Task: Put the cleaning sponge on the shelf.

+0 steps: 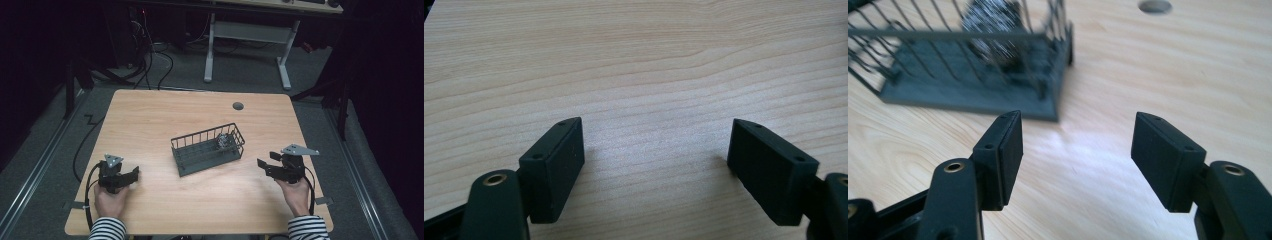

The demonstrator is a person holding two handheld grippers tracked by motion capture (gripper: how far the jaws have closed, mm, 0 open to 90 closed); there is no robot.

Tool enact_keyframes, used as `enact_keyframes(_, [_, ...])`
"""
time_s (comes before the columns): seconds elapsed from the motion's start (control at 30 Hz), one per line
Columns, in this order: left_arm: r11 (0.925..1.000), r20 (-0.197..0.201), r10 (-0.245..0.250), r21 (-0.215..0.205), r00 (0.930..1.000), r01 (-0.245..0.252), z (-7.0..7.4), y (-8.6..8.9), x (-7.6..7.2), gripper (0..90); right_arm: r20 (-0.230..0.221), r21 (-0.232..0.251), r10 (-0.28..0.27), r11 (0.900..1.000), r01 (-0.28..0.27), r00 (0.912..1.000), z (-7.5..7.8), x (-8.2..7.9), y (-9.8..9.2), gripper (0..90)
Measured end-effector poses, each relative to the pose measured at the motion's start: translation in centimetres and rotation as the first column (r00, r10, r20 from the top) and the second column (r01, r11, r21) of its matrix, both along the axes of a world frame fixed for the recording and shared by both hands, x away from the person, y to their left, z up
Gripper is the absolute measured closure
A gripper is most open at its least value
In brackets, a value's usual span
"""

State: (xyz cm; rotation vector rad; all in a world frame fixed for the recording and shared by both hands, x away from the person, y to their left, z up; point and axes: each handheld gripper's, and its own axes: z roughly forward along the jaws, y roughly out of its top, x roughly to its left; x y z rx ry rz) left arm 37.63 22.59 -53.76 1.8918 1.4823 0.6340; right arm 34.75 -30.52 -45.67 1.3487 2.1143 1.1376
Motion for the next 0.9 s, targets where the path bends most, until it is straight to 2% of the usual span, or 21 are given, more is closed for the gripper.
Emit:
enact_keyframes(0.1, [1.0, 0.0, 0.0, 0.0, 1.0, 0.0, 0.0, 0.0, 0.0, 23.0, -0.018, 0.001, -0.03, 1.0, 0.03, 0.9994, -1.5, -0.4, -0.9, 37.4])
enact_keyframes(0.17, [1.0, 0.0, 0.0, 0.0, 1.0, 0.0, 0.0, 0.0, 0.0, 23.0, -0.021, -0.023, -0.056, 0.998, 0.055, 0.9982, -2.6, -0.5, -1.3, 37.3])
enact_keyframes(0.27, [1.0, 0.0, 0.0, 0.0, 1.0, 0.0, 0.0, 0.0, 0.0, 23.0, -0.051, -0.045, -0.096, 0.995, 0.094, 0.9941, -4.6, -0.6, -1.9, 36.7])
enact_keyframes(0.4, [1.0, 0.0, -0.001, 0.0, 1.0, 0.001, 0.0, 0.0, 0.0, 23.0, -0.074, -0.087, -0.137, 0.988, 0.13, 0.9878, -6.2, -0.6, -2.3, 35.8])
enact_keyframes(0.53, [1.0, 0.0, -0.002, 0.001, 1.0, 0.002, 0.0, 0.0, 0.0, 23.0, -0.086, -0.116, -0.162, 0.982, 0.151, 0.983, -7.1, -0.5, -2.4, 34.8])
enact_keyframes(0.67, [1.0, -0.001, -0.003, 0.003, 1.0, 0.003, 0.0, 0.0, 0.0, 23.0, -0.046, -0.155, -0.164, 0.976, 0.155, 0.9854, -7.4, -0.7, -2.2, 34.9])
enact_keyframes(0.9, [1.0, -0.002, -0.007, 0.001, 1.0, 0.007, 0.0, -0.1, 0.0, 23.0, -0.045, -0.157, -0.169, 0.975, 0.16, 0.9847, -7.4, -0.7, -2.2, 34.5])
